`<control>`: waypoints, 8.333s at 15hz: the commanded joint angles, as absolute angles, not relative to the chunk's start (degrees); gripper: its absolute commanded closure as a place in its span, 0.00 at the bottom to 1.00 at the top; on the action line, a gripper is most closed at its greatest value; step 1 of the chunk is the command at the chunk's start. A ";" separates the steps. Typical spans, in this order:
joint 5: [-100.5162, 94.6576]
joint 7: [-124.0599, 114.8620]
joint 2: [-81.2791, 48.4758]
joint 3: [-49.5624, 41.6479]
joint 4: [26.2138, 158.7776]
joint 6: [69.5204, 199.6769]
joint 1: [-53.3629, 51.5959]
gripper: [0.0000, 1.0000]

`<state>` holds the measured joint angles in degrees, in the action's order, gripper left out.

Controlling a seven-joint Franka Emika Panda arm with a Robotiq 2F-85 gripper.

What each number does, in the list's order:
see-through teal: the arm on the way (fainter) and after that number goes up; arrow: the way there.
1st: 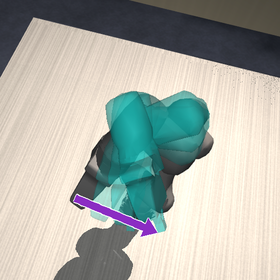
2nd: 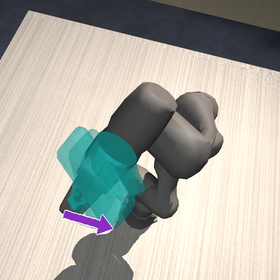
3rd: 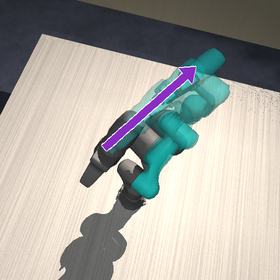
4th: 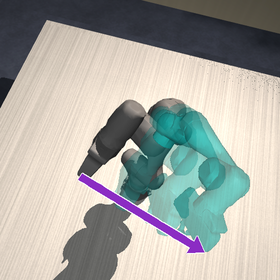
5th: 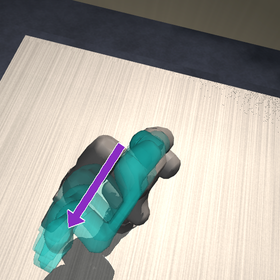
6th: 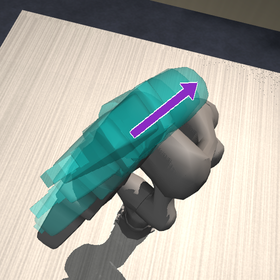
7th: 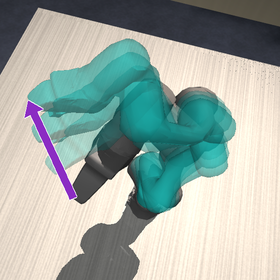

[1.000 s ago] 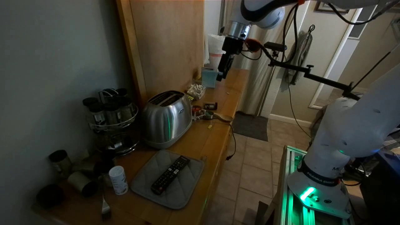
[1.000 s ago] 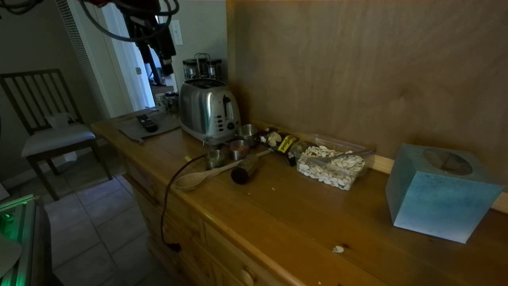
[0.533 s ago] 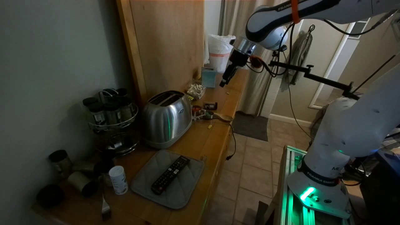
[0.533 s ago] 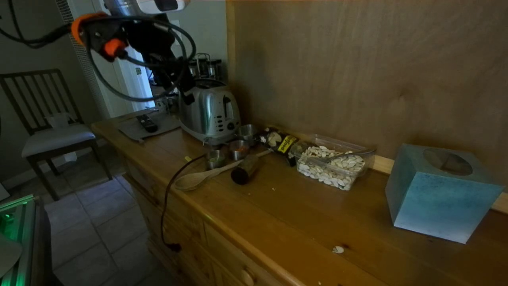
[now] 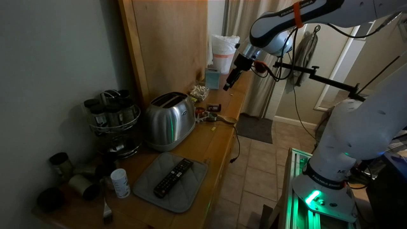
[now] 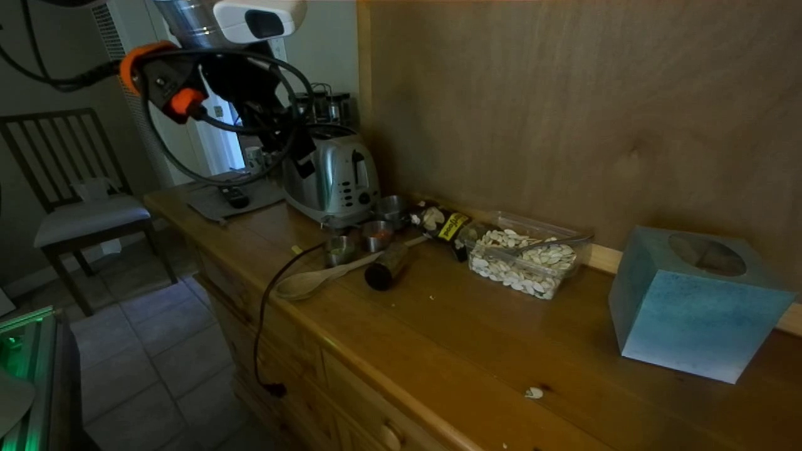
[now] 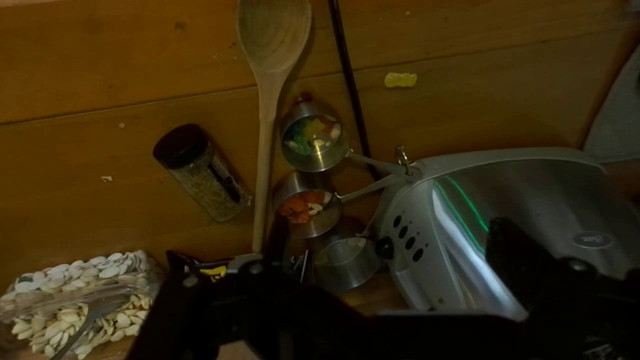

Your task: Place the jar upright.

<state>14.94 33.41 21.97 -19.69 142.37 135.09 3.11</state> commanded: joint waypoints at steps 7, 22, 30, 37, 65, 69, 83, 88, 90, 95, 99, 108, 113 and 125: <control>18.46 40.21 18.89 -21.24 141.93 140.08 1.20 0.00; 64.05 88.17 3.41 -33.81 138.45 154.16 -9.86 0.00; 80.75 106.45 -4.78 -34.42 135.14 149.42 -8.49 0.00; 76.72 102.81 -1.98 -34.18 137.21 151.28 -8.72 0.00; 90.28 131.58 -11.76 -34.16 133.90 146.64 -5.15 0.00; 92.47 134.04 -13.05 -28.38 133.13 146.31 1.57 0.00; 90.60 130.21 -12.80 -17.57 133.41 148.51 11.80 0.76; 74.09 114.59 -7.15 -17.80 136.33 162.16 9.22 0.76; 65.00 107.33 -7.80 -20.50 136.91 167.48 5.93 0.76; 42.84 92.60 -11.39 -32.34 140.33 175.64 -4.56 0.76; 24.96 81.01 -15.76 -50.70 138.09 174.07 -18.68 0.76; 26.85 82.96 -14.79 -49.50 139.04 174.67 -17.81 0.51; 25.78 83.29 -14.91 -50.56 138.96 175.15 -18.48 0.76; 4.29 87.13 -19.71 -84.63 136.69 172.12 -47.19 0.76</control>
<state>7.99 86.22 -15.53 -76.18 138.24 173.96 -38.29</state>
